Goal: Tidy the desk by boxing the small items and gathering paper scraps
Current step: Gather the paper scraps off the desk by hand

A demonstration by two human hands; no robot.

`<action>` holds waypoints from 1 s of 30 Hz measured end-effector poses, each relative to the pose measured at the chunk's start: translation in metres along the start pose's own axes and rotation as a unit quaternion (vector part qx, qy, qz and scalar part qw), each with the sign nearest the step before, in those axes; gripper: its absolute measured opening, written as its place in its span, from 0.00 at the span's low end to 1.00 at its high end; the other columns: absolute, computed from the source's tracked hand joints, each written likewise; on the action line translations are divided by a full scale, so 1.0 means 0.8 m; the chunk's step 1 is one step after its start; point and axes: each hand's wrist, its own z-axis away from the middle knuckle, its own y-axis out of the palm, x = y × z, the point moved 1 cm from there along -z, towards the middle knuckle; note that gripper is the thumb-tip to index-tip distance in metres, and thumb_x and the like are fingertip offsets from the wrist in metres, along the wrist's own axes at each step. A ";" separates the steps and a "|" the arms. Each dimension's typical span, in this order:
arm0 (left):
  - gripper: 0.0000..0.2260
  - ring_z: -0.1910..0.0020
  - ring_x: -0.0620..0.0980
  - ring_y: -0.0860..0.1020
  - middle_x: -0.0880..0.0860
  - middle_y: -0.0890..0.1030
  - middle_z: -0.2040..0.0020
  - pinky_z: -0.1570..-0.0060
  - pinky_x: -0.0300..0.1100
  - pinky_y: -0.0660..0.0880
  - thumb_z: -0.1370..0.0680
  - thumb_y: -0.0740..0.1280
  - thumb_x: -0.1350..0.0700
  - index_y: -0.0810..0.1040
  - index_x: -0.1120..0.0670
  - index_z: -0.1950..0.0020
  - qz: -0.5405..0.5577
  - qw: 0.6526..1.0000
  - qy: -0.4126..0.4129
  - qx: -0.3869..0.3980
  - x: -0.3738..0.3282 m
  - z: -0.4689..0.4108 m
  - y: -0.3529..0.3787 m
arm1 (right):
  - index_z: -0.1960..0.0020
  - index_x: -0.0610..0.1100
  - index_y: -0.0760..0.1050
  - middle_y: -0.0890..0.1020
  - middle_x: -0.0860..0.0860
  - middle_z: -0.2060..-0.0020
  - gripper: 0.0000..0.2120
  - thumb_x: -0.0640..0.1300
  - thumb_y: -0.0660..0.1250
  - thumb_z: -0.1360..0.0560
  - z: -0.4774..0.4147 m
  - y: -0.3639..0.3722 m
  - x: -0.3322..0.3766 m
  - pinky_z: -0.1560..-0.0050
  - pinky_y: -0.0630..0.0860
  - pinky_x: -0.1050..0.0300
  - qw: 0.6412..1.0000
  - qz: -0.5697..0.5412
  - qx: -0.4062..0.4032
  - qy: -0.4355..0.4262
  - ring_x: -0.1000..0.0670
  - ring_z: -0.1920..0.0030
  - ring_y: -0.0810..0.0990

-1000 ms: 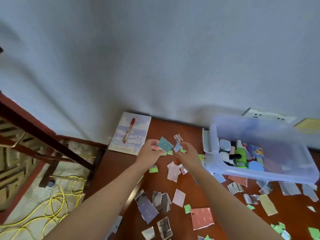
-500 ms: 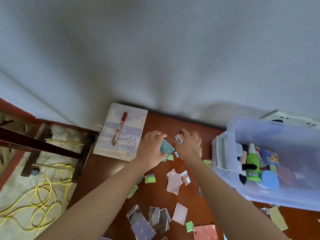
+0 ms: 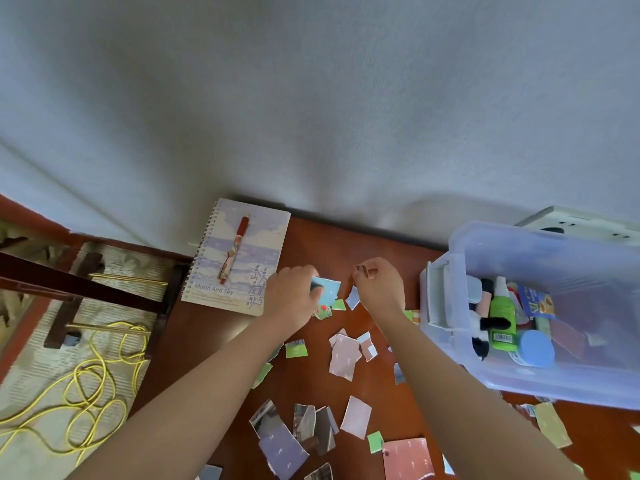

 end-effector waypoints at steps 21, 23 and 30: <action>0.23 0.40 0.48 0.73 0.49 0.76 0.40 0.40 0.41 0.68 0.27 0.72 0.47 0.66 0.47 0.37 -0.067 0.996 0.042 0.051 -0.016 0.009 0.016 | 0.57 0.55 0.79 0.82 0.53 0.52 0.09 0.40 0.71 0.30 0.019 0.010 -0.010 0.61 0.83 0.53 0.980 0.157 0.093 -0.074 0.49 0.53 0.79; 0.20 0.40 0.49 0.72 0.49 0.75 0.40 0.40 0.42 0.68 0.26 0.71 0.46 0.68 0.47 0.38 -0.083 0.994 0.043 0.056 -0.018 0.010 0.016 | 0.58 0.56 0.76 0.81 0.52 0.51 0.10 0.41 0.71 0.30 0.022 0.011 -0.010 0.60 0.82 0.55 0.979 0.163 0.091 -0.077 0.49 0.53 0.78; 0.25 0.37 0.51 0.68 0.52 0.68 0.36 0.39 0.40 0.68 0.26 0.70 0.45 0.65 0.48 0.33 -0.122 0.992 0.030 0.022 -0.021 0.016 0.012 | 0.59 0.50 0.80 0.80 0.50 0.48 0.08 0.37 0.73 0.30 0.037 0.008 -0.019 0.65 0.72 0.68 0.987 0.094 0.106 -0.071 0.53 0.52 0.75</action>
